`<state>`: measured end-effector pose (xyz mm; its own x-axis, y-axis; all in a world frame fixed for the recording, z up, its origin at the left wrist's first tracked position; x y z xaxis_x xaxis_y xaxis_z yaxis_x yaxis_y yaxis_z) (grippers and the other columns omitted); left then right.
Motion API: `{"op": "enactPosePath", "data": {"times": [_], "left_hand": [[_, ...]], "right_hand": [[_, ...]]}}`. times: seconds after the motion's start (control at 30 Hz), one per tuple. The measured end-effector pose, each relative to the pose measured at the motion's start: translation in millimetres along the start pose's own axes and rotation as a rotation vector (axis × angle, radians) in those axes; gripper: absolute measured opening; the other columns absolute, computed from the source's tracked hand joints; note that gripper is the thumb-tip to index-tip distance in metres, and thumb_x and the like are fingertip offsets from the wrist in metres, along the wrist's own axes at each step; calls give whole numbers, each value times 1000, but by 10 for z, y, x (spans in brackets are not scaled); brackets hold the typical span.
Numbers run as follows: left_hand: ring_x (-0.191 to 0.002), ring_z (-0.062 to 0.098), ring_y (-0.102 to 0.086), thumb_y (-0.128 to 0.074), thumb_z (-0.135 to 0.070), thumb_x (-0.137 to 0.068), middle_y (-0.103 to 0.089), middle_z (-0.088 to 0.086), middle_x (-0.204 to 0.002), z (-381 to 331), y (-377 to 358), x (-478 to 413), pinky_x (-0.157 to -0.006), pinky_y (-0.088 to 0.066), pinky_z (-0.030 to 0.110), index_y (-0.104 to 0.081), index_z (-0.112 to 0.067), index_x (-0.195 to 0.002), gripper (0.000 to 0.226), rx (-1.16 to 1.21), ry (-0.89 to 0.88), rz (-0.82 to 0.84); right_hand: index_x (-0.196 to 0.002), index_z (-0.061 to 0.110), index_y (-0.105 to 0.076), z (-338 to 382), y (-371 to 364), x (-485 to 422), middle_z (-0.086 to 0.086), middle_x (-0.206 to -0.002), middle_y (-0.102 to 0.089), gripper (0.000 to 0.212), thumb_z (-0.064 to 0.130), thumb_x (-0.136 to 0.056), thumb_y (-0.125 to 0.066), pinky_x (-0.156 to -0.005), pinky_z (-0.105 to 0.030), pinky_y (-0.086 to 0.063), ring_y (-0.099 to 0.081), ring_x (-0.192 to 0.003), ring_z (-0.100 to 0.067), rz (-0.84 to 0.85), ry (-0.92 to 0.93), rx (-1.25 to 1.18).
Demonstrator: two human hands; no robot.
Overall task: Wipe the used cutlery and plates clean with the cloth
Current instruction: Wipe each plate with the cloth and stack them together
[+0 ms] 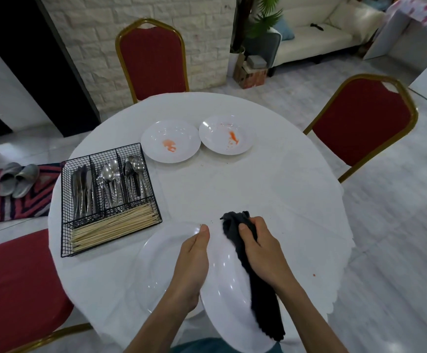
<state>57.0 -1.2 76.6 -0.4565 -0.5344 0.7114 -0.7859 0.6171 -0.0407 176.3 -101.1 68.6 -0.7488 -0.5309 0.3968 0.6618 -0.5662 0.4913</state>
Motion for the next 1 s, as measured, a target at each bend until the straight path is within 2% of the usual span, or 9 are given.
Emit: {"op": "enactPosePath", "data": {"times": [0.17,0.3,0.4,0.6,0.7,0.77,0.8,0.93,1.0], "left_hand": [[-106,22,-70,-45,-64,-96,-73,0,-118,-52,93,-8,-98,-54,45,-62,-21,-130,57,24,4,-35],[-96,28,-73,-45,-53,-101,-77,6,-104,-137,212,-46,-85,-59,44,-68,-17,-119,46,87,-2,-78],[-96,30,-73,-48,-51,-101,-75,8,-108,-172,243,-67,-78,-60,42,-65,-16,-123,44,161,-2,-118],[-88,28,-71,-48,-42,-104,-74,9,-99,-210,252,-49,-66,-54,37,-67,-17,-101,30,285,-10,-159],[-90,29,-69,-51,-37,-103,-73,8,-102,-217,263,-52,-66,-53,37,-67,-16,-107,27,363,8,-201],[-91,29,-69,-52,-37,-103,-73,9,-104,-219,240,-59,-65,-53,36,-66,-14,-114,29,401,7,-233],[-90,30,-69,-50,-38,-104,-73,9,-103,-217,213,-69,-65,-53,36,-66,-14,-112,30,398,-2,-235],[-89,20,-69,-36,-41,-107,-74,6,-93,-206,5,-40,-84,-54,38,-67,-19,-96,39,230,-65,-162],[-90,15,-70,-34,-40,-108,-75,5,-94,-165,-78,-31,-82,-53,33,-70,-22,-94,43,124,-106,-116]], "right_hand": [[-106,26,-51,-56,18,5,1,-99,-67,24,46,-104,-40,-74,-27,-47,-63,-92,-14,-2,-57,-41],[-111,26,-50,-94,76,67,1,-102,-66,23,45,-105,-39,-72,-23,-45,-61,-90,-10,-10,-61,-59],[-122,32,-45,-87,67,122,10,-108,-63,20,43,-105,-41,-74,-21,-45,-60,-97,-4,-30,10,-51],[-114,44,-39,10,78,223,19,-109,-60,11,38,-105,-43,-78,-17,-42,-57,-101,3,-81,108,-89],[-119,48,-35,58,26,281,32,-111,-51,22,35,-105,-45,-87,-18,-40,-52,-107,9,-107,213,-11],[-125,41,-42,92,-40,338,24,-121,-54,22,38,-104,-44,-99,-24,-41,-51,-116,3,-146,301,91],[-132,35,-45,107,-83,374,19,-130,-54,30,40,-103,-42,-106,-28,-40,-48,-123,-1,-147,341,136],[-148,29,-38,204,-275,518,17,-150,-43,49,45,-101,-37,-119,-34,-32,-36,-138,-4,-77,440,253],[-148,30,-38,215,-331,518,17,-155,-39,52,47,-99,-34,-122,-32,-27,-30,-143,-1,-57,462,280]]}}
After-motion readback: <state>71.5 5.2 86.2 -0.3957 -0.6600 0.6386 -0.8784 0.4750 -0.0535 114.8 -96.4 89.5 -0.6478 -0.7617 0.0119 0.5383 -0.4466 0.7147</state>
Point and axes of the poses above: each hand's wrist, its own x-axis away from the middle knuckle, its own y-axis out of the back of the hand, z = x × y, the point moved 2 cm from there along -x, towards the middle knuckle
